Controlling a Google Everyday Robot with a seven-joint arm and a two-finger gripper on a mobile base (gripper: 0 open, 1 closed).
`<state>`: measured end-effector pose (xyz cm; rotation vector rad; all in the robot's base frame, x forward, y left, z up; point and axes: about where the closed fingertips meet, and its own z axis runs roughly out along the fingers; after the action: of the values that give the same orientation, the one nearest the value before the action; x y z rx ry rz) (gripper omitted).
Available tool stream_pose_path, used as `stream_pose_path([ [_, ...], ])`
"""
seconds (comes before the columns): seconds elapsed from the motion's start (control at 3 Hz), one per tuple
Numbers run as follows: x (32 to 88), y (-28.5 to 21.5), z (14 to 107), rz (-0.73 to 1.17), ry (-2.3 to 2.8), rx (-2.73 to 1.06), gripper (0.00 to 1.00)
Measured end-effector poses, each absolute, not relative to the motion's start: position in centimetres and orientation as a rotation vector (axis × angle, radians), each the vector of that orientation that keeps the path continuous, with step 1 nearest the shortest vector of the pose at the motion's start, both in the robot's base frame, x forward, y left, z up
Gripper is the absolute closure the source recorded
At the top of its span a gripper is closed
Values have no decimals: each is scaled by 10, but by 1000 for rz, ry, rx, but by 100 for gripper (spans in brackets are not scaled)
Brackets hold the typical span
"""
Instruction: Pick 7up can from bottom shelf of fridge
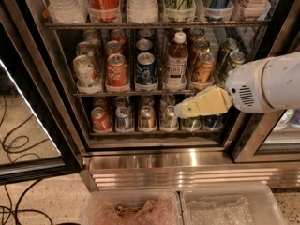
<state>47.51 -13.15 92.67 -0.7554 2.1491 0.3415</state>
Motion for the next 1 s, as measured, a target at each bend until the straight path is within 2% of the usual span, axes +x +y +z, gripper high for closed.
stream_pose_path([
  [0.67, 463, -101, 881, 360, 2099, -661, 0],
  [1.0, 453, -81, 815, 414, 2087, -586, 0],
])
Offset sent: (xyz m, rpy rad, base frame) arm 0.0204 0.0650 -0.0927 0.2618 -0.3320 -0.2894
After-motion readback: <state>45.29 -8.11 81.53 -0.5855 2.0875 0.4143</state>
